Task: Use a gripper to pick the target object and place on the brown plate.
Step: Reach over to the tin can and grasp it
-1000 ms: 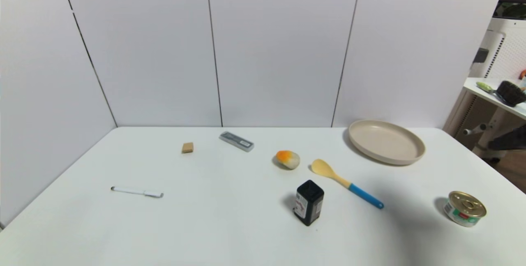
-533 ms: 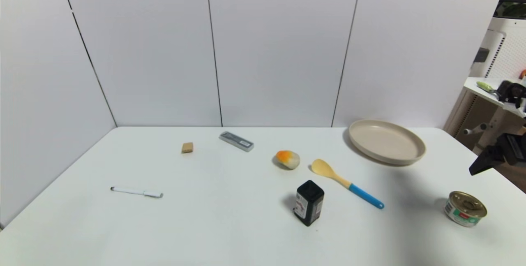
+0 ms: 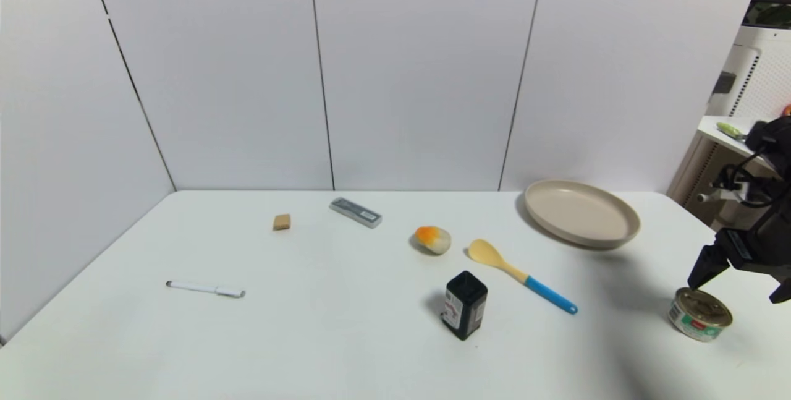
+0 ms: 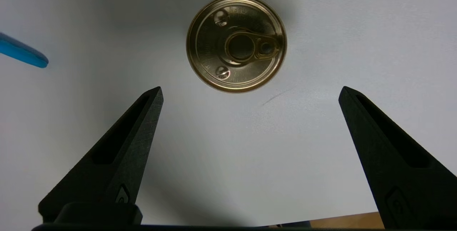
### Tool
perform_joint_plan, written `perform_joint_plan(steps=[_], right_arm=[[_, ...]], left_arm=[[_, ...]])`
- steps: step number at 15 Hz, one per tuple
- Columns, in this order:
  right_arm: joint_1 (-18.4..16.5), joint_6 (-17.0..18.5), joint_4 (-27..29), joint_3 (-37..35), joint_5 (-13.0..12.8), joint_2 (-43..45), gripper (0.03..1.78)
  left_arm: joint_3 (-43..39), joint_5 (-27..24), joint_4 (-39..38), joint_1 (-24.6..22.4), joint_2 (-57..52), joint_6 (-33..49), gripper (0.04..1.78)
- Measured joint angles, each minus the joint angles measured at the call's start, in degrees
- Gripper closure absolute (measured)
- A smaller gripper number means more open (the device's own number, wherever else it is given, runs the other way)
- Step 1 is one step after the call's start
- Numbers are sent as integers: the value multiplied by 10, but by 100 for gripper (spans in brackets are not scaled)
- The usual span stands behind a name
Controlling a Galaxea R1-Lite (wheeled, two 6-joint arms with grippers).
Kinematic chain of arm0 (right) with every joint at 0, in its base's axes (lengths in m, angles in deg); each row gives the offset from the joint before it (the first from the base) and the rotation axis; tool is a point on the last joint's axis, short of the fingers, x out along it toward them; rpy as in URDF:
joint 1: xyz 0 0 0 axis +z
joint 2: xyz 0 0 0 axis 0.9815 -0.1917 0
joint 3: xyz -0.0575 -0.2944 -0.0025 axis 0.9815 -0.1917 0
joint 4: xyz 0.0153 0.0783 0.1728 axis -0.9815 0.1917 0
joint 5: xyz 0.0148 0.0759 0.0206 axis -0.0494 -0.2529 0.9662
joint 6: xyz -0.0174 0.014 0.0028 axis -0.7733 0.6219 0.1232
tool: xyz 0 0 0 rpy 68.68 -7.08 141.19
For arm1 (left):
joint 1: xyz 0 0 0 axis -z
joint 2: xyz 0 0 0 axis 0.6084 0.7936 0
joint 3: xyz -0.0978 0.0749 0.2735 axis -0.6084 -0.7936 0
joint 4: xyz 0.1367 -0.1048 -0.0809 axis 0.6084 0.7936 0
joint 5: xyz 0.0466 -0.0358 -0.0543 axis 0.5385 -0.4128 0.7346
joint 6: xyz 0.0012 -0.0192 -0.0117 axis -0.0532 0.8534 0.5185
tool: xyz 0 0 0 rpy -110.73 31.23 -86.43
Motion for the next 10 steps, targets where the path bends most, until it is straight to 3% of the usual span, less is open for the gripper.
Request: perform_joint_plan(steps=[10], right_arm=[[10, -17, -39, -16, 0, -65, 11]], left_arm=[[0, 0, 0, 0, 0, 0, 13]])
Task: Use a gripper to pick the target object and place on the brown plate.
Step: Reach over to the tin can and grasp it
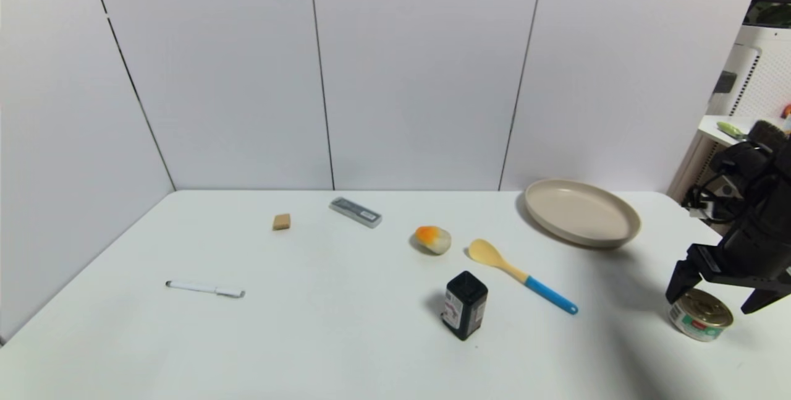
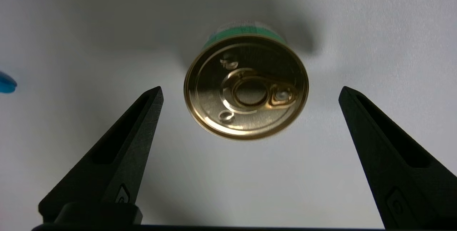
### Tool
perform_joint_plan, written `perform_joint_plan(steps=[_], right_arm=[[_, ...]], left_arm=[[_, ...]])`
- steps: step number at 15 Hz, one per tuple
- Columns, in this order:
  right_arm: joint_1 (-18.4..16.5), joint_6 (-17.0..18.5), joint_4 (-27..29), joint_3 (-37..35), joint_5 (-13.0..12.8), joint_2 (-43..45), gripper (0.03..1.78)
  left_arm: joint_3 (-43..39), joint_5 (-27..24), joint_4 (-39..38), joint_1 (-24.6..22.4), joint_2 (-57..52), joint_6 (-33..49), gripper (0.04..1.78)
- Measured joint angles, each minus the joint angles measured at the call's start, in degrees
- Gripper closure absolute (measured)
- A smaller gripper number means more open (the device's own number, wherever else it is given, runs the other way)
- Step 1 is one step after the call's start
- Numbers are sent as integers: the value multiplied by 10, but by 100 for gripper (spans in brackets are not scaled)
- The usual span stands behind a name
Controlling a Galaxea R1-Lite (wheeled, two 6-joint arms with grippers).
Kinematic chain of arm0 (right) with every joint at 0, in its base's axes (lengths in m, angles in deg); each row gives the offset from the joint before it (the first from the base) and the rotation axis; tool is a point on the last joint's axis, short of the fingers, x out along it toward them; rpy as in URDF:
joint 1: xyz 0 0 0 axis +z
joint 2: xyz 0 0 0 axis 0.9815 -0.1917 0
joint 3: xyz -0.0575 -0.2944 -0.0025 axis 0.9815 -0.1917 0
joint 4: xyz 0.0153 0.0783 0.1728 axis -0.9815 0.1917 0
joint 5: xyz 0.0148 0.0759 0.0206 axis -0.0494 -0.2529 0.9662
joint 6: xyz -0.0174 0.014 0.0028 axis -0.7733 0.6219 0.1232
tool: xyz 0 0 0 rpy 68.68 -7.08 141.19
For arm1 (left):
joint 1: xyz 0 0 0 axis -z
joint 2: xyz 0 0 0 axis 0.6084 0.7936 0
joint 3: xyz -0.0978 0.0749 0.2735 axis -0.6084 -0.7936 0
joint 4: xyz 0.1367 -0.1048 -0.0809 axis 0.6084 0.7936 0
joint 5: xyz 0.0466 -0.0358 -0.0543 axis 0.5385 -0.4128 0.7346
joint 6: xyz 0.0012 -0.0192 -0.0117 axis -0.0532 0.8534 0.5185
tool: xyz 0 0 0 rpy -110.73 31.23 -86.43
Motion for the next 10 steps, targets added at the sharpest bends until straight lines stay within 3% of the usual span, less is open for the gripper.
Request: perform_joint_plan(steps=[10], right_arm=[[15, -2, -10, -22, 0, -17, 11]], left_arm=[[0, 0, 0, 0, 0, 0, 13]])
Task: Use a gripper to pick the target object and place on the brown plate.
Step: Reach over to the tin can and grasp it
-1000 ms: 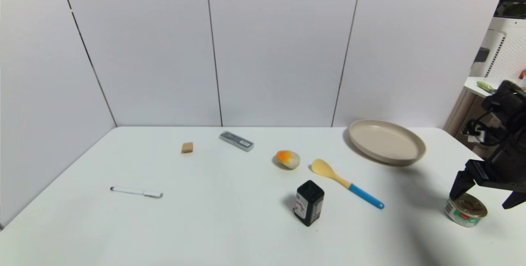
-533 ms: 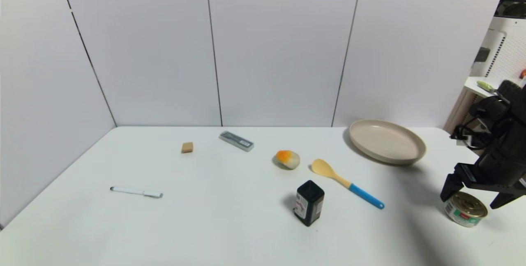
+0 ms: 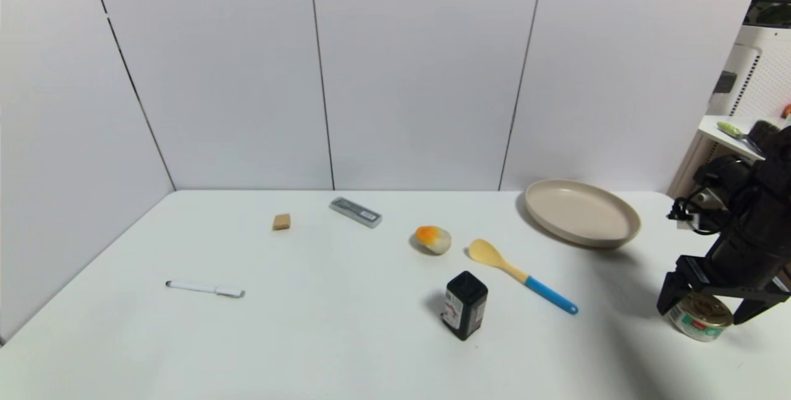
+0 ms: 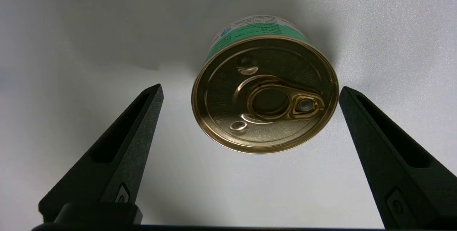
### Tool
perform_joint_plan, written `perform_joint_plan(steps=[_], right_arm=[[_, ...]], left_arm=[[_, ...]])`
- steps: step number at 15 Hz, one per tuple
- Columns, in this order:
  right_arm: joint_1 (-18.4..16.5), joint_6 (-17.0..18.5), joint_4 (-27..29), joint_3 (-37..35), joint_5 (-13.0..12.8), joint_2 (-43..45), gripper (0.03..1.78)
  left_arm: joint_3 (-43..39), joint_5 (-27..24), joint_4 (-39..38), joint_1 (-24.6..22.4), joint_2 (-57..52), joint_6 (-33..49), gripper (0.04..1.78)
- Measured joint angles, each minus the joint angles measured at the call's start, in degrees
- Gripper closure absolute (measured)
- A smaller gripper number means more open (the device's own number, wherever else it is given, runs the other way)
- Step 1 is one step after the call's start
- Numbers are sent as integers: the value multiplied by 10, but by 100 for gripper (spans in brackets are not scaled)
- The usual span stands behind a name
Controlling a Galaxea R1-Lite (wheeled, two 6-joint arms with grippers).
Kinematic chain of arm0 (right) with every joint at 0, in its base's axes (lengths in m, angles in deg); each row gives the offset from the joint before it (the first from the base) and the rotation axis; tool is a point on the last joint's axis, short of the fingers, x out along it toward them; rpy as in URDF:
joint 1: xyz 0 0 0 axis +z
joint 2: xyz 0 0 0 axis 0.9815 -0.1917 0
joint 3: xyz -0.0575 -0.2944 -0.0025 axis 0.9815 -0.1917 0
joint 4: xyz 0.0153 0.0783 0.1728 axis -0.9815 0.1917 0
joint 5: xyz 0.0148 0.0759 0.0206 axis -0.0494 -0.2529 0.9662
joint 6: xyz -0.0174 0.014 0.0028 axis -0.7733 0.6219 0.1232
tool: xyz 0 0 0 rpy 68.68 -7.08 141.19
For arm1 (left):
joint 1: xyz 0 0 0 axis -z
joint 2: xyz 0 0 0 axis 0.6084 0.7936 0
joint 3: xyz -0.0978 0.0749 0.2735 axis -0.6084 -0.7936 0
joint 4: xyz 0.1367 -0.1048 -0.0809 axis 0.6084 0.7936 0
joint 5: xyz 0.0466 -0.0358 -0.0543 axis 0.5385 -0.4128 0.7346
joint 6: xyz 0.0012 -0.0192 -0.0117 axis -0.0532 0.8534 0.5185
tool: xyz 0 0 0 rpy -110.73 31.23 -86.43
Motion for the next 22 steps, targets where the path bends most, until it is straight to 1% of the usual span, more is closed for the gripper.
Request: perform_joint_plan(steps=[4, 22], right_arm=[[6, 0, -16, 0, 0, -6, 11], [-4, -1, -17, 4, -1, -15, 11]], left_arm=[[0, 0, 0, 0, 0, 0, 13], [0, 0, 0, 0, 0, 0, 13]])
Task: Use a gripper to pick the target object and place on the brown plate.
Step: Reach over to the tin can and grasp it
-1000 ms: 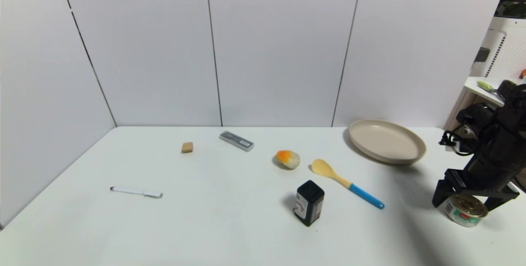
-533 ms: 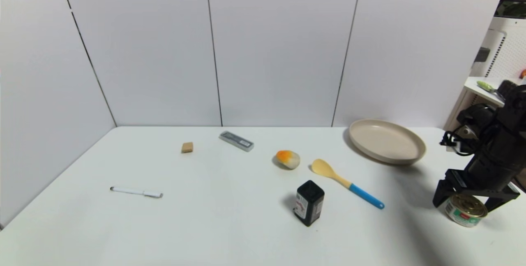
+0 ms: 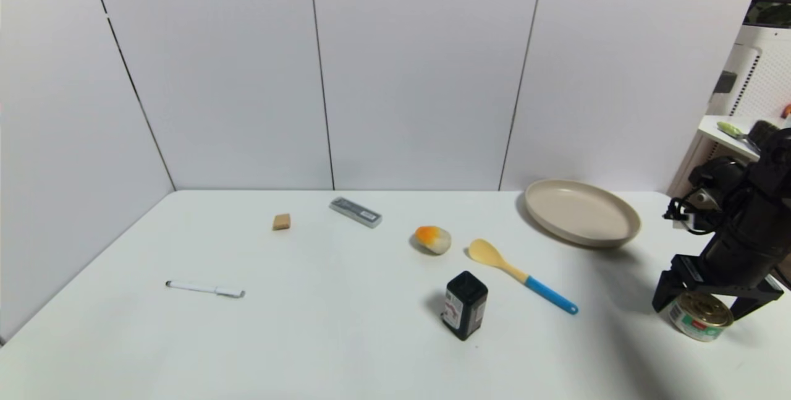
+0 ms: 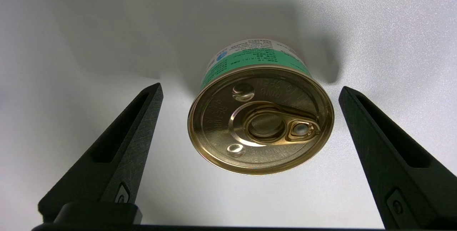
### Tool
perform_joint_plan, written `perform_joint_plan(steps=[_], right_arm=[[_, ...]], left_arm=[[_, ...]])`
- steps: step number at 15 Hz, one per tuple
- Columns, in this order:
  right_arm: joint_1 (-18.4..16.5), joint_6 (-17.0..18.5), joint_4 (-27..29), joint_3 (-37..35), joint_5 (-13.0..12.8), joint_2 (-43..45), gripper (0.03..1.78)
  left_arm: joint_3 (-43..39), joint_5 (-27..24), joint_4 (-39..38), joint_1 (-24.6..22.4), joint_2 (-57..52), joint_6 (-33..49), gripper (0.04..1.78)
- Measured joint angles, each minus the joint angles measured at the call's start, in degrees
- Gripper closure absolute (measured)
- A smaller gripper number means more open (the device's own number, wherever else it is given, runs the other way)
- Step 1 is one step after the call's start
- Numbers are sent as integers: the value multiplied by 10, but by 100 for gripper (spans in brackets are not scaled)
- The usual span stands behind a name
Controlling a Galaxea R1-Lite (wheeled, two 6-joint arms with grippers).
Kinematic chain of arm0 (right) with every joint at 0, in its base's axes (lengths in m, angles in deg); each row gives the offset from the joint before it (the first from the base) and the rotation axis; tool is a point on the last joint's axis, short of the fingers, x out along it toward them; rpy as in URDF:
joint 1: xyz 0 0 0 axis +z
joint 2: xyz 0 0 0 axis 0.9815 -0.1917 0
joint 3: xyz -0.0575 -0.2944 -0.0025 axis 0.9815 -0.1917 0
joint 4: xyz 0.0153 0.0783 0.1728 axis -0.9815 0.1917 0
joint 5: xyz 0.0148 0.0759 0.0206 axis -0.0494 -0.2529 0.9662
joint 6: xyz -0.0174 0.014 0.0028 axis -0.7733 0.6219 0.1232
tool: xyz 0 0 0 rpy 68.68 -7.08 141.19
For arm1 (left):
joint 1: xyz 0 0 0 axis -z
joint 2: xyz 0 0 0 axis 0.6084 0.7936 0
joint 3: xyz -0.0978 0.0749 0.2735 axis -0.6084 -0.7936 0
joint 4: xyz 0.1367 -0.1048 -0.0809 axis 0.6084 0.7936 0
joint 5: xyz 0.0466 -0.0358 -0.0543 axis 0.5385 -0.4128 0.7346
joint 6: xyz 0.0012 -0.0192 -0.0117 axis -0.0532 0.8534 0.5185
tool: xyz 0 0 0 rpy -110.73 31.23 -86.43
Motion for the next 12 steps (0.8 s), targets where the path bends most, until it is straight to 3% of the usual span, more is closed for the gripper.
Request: perform_joint_plan(steps=[5, 9, 12], right_arm=[[0, 1, 0, -2, 0, -1, 11], [0, 1, 1, -3, 0, -2, 68], [0, 1, 0, -3, 0, -2, 71]], left_arm=[[0, 0, 0, 0, 0, 0, 13], [0, -1, 0, 0, 0, 0, 13], [0, 0, 0, 0, 0, 0, 13]])
